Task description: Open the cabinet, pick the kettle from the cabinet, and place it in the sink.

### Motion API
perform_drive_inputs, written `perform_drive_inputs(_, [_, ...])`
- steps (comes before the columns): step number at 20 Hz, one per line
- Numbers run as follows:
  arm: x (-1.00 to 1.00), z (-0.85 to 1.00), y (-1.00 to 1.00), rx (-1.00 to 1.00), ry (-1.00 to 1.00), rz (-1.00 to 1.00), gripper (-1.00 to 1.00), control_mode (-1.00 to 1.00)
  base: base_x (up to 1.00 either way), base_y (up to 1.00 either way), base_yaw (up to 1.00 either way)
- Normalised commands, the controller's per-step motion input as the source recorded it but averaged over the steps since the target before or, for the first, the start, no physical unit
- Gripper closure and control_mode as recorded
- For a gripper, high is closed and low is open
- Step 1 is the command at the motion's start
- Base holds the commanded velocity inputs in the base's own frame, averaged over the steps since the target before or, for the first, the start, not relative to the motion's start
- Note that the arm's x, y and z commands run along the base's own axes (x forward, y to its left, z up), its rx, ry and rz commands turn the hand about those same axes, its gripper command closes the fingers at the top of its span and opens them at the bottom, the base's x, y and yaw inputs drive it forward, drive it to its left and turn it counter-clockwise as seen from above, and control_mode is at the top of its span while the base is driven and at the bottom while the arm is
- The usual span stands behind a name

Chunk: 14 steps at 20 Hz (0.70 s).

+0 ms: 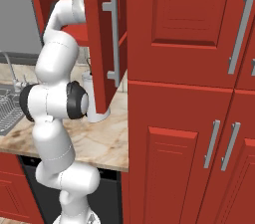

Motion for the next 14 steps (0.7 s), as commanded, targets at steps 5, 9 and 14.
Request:
perform_drive_inputs(5, [0.00,-0.13,0.00,0.00,0.00,0.00,1.00,-1.00,0.00,0.00,0.00])
perform_drive_inputs(9, [0.00,-0.16,0.00,0.00,0.00,0.00,1.00,-1.00,0.00,0.00,0.00])
perform_drive_inputs(14, [0.00,-0.18,0.00,0.00,0.00,0.00,1.00,-1.00,0.00,0.00,0.00])
